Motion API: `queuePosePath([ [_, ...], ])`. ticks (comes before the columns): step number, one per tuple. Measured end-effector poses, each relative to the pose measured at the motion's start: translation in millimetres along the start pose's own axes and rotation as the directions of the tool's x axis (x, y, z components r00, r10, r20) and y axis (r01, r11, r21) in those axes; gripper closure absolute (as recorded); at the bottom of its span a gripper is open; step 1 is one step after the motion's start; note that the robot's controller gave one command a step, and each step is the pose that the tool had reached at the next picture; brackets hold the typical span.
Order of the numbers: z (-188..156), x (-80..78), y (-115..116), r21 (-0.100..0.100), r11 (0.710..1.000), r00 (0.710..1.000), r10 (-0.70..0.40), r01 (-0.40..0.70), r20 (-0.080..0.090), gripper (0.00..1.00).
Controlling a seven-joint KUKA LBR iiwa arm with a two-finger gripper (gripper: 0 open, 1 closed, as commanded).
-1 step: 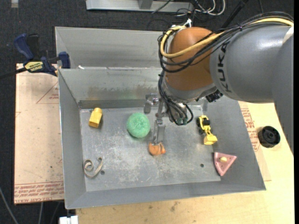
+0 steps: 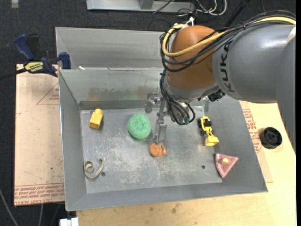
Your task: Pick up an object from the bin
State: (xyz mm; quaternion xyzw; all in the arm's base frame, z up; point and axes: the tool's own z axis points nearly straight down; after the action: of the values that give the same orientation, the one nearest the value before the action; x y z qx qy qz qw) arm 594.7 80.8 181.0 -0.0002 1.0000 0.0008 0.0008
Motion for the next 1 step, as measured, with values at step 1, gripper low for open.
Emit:
queuePosePath([
  [1,51.9,-19.1,-1.9,-0.001,0.994,0.994,0.106,-0.106,0.004,0.00],
])
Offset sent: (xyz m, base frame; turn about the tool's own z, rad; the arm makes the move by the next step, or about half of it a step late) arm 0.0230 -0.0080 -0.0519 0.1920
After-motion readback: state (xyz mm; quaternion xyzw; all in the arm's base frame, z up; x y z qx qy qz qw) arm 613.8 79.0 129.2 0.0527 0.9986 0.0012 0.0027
